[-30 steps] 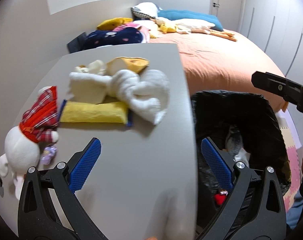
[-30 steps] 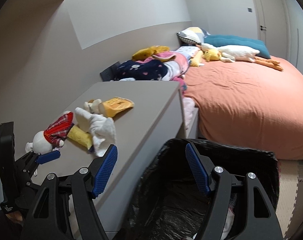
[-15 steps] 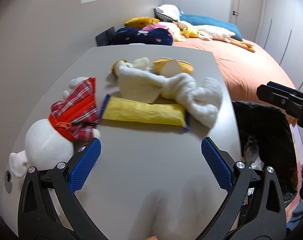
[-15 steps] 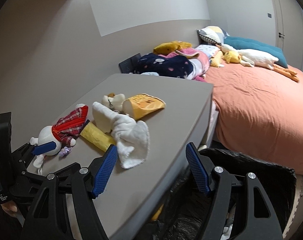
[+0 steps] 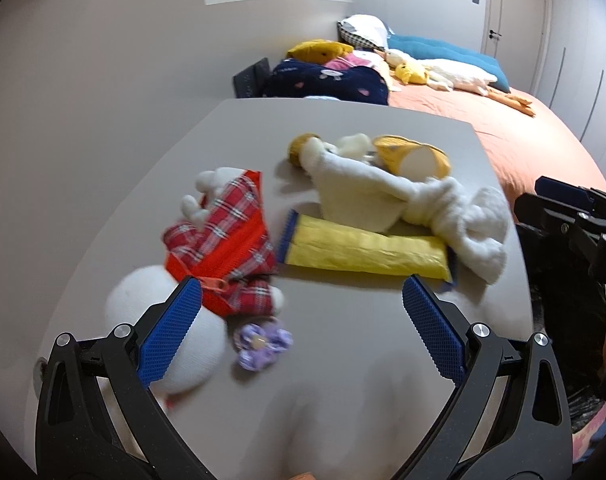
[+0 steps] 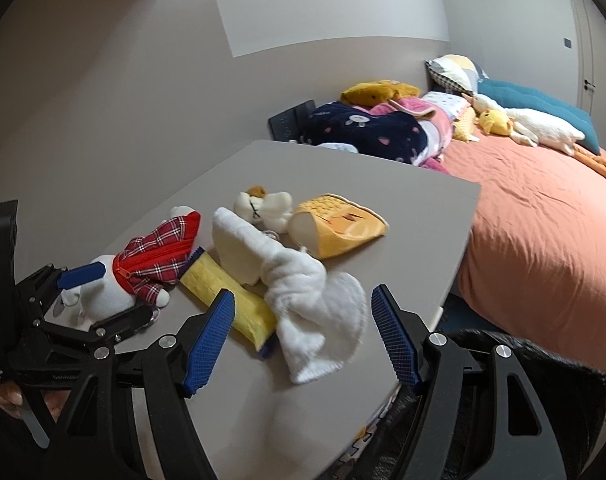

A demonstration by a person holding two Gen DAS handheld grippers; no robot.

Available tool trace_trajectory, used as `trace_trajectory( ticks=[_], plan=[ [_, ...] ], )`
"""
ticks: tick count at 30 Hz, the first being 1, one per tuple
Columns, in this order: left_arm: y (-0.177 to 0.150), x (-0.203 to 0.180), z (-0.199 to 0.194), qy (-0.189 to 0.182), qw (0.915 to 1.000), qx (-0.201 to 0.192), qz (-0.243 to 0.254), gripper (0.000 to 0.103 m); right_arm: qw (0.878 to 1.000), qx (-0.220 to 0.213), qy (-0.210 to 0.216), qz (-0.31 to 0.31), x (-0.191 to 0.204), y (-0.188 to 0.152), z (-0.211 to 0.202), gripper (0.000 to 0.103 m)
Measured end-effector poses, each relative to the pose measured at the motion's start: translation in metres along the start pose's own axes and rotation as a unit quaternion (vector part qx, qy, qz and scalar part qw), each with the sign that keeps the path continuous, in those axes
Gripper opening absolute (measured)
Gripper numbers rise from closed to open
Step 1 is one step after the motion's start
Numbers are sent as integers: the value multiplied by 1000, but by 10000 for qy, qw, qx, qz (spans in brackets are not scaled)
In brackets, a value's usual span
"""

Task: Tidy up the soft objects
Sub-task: 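Grasp the plaid-dress doll with the left tool while the right tool grasps the white towel, then lift the doll and towel and carry them toward the black bin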

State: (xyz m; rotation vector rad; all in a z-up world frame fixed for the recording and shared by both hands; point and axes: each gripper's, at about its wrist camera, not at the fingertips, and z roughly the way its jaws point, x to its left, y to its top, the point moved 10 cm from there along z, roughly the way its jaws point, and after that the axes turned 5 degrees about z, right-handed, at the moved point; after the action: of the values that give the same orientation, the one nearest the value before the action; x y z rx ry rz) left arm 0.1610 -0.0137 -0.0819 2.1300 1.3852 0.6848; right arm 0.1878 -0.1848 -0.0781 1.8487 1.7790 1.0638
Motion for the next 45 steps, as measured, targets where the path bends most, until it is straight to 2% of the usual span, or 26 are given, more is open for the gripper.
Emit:
trace_trajectory(
  ticks=[6, 11, 19, 22, 24, 27, 31, 36, 39, 45],
  plan=[
    [7, 29, 15, 181, 9998, 103, -77, 97, 9998, 149, 98, -21, 9, 9, 29, 72],
    [6, 45, 35, 283, 9989, 356, -149, 97, 9995, 287, 89, -54, 11, 11, 50, 72],
    [4, 56, 54, 568, 9967, 574, 61, 96, 9982, 566, -43, -176, 10, 3, 75, 71],
    [4, 58, 59, 599, 9960, 653, 133, 91, 9980, 619, -34, -142, 9, -1, 81, 68],
    [4, 60, 62, 582, 9958, 692, 160, 86, 9975, 703, 2, -112, 8, -4, 85, 51],
    [3, 66, 68, 551, 9955, 760, 135, 78, 9976, 674, 33, -149, 9, -5, 86, 44],
    [2, 74, 73, 636, 9944, 829, 149, 66, 9983, 567, 141, -72, 11, -4, 79, 42],
    [2, 69, 72, 662, 9950, 700, 262, 51, 9988, 396, 284, -22, 17, 4, 68, 42],
    [4, 73, 69, 682, 9960, 585, 9, 41, 9988, 295, 394, 29, 20, 8, 60, 42],
    [14, 88, 44, 525, 9962, 103, -691, 35, 9988, 99, 480, 79, 23, 17, 45, 42]
  ],
)
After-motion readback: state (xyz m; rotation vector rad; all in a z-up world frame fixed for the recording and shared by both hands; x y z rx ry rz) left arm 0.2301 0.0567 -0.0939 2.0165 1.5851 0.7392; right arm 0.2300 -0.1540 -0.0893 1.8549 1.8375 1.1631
